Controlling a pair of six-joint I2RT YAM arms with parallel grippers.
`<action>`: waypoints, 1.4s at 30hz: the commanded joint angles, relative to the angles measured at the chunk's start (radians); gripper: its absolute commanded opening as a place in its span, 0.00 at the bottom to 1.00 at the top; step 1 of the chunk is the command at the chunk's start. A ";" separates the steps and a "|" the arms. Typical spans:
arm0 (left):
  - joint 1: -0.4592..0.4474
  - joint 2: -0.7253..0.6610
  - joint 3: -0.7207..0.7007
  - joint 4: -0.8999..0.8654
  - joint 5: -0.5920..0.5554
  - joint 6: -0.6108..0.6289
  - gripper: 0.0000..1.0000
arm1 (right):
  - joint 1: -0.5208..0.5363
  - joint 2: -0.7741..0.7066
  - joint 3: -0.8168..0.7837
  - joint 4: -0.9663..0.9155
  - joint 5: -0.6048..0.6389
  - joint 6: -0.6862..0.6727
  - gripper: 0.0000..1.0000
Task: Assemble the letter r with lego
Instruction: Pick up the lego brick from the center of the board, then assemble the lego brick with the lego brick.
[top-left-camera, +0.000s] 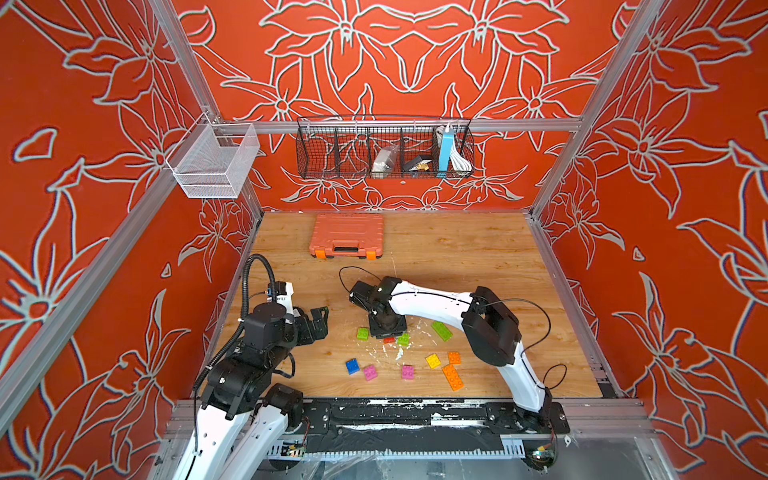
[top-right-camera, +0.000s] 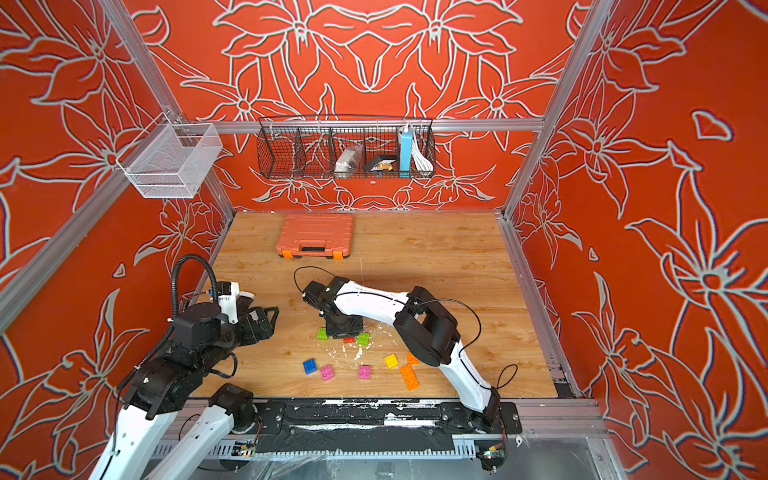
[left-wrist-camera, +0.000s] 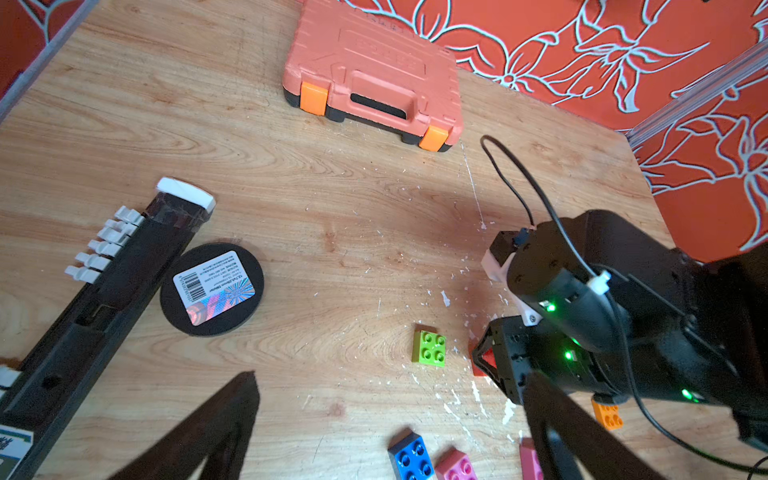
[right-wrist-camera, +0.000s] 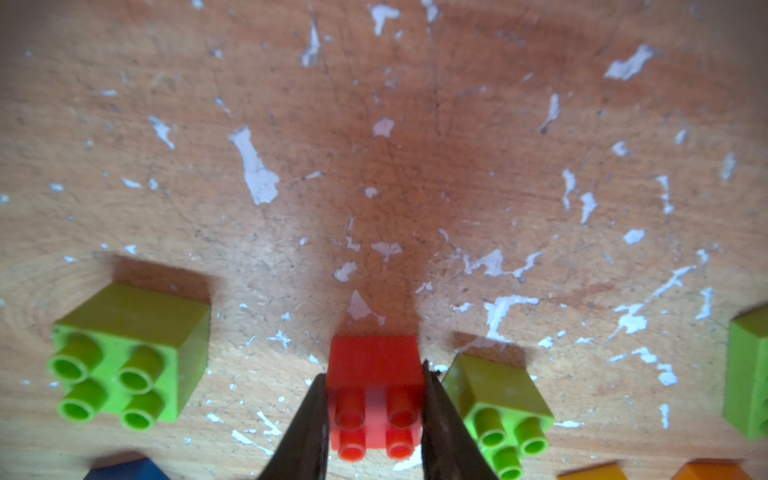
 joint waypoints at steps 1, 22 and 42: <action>-0.010 0.001 -0.001 0.005 0.001 0.003 1.00 | 0.005 -0.047 -0.023 -0.006 0.039 -0.085 0.00; -0.010 0.167 0.156 -0.271 -0.019 -0.195 1.00 | -0.050 -0.365 -0.072 0.087 -0.158 -1.028 0.00; -0.010 0.194 0.221 -0.609 0.152 -0.231 1.00 | -0.011 -0.015 0.269 -0.035 -0.163 -1.204 0.00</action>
